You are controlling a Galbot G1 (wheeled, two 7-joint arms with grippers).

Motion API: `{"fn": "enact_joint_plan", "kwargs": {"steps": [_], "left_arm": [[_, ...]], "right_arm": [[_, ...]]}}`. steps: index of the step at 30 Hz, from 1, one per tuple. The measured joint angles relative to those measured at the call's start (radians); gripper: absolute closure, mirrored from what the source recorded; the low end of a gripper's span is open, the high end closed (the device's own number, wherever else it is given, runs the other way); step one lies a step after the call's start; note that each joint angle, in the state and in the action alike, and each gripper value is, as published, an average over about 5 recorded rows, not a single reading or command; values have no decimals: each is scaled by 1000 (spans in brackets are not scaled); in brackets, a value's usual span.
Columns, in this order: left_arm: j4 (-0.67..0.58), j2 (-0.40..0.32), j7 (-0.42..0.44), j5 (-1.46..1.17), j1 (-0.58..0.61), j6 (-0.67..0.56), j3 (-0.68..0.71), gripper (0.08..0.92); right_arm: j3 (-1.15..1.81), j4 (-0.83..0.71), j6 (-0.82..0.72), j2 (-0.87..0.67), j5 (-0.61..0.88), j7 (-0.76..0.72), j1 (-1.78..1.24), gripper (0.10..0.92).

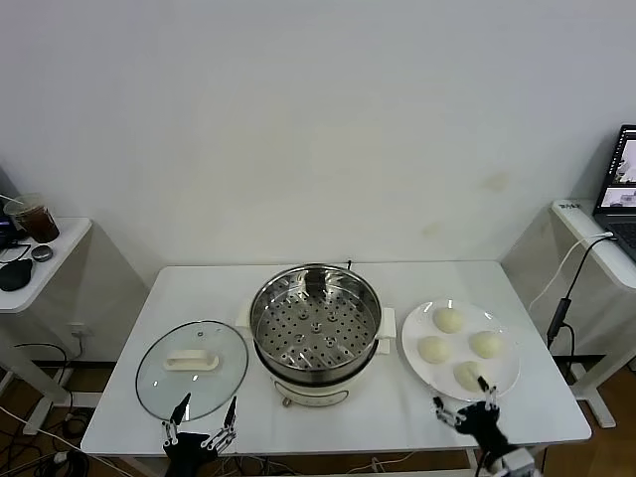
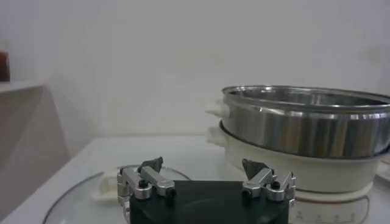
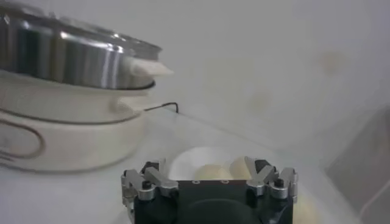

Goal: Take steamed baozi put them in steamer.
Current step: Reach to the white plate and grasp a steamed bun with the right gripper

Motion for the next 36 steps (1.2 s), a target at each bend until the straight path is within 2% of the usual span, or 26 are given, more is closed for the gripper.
{"fn": "enact_joint_plan", "kwargs": {"steps": [6, 12, 17, 28, 36], "left_arm": [[3, -2, -3, 23, -6, -7, -9, 177], [7, -14, -17, 72, -3, -18, -15, 177], [3, -25, -31, 111, 3, -19, -23, 177], [-7, -46, -50, 148, 20, -20, -51, 177], [-14, -57, -42, 161, 18, -18, -73, 177]], "right_arm": [[-22, -54, -28, -142, -128, -92, 117, 203], [-119, -159, -32, -306, -266, -244, 328, 203], [-266, -271, -20, -382, -352, -382, 558, 203], [-684, -556, -14, -405, -433, -682, 1069, 203], [-922, -728, -59, -374, -419, -798, 1280, 203]]}}
